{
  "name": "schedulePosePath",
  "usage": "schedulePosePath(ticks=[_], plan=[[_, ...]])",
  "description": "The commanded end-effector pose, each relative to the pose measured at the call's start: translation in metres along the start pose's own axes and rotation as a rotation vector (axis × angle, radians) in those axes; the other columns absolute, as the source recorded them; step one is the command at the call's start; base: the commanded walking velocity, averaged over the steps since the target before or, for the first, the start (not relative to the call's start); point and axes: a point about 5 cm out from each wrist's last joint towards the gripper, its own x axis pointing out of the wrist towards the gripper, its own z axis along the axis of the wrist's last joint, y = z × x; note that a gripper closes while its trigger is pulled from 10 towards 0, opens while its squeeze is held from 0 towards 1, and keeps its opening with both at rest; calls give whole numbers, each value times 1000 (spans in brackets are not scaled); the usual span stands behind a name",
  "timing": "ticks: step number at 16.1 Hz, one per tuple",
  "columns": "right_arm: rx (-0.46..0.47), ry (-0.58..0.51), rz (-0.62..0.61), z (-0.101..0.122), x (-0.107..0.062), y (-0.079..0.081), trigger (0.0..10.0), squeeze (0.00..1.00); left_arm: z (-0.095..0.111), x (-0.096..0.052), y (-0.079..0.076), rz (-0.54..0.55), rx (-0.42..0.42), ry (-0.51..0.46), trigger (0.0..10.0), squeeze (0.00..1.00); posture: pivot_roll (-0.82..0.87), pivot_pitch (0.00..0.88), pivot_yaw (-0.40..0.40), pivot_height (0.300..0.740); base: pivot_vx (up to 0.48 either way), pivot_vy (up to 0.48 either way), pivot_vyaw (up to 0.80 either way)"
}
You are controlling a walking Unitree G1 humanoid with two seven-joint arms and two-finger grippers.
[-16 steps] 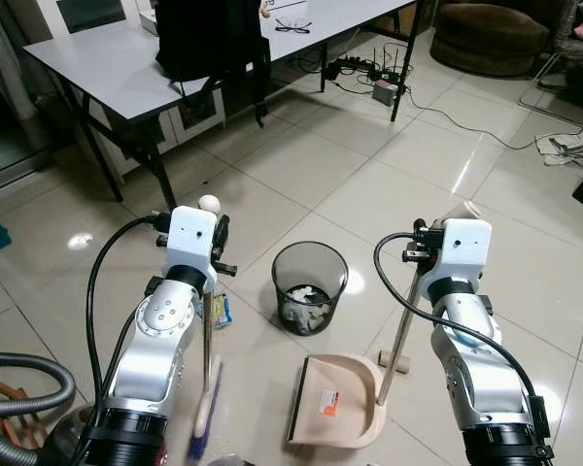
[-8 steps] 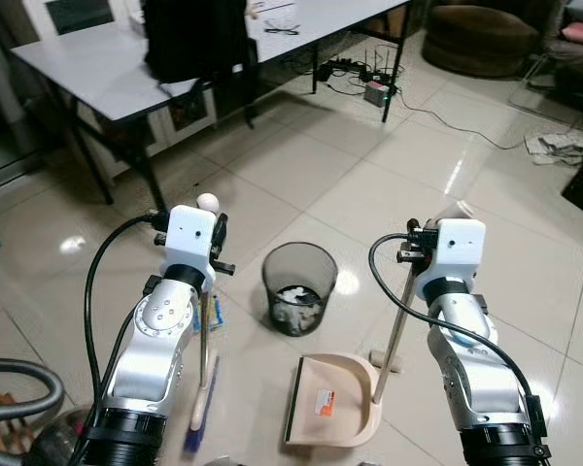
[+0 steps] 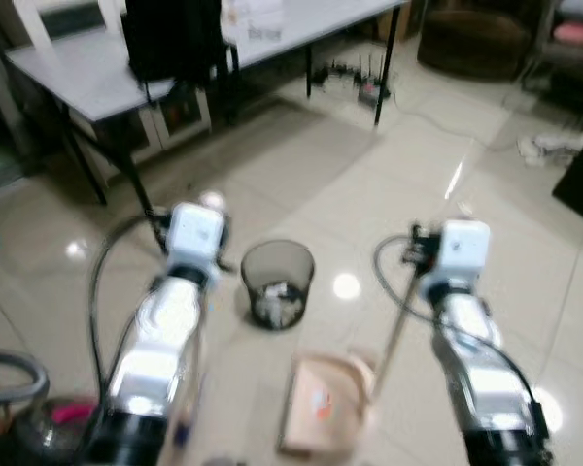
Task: Sweep floor
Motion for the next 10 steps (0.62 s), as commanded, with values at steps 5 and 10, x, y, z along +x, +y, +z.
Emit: schedulePosePath(ticks=[5,10], plan=[[-4,-38,-6,8,1,1,10000,0,7,2,5,11,12,-32,10000,0,-35,0,36,740,0,-424,0],[2,-34,-20,8,2,-1,10000,0,7,3,8,30,-33,-29,10000,0,-39,0,38,740,0,-152,0]])
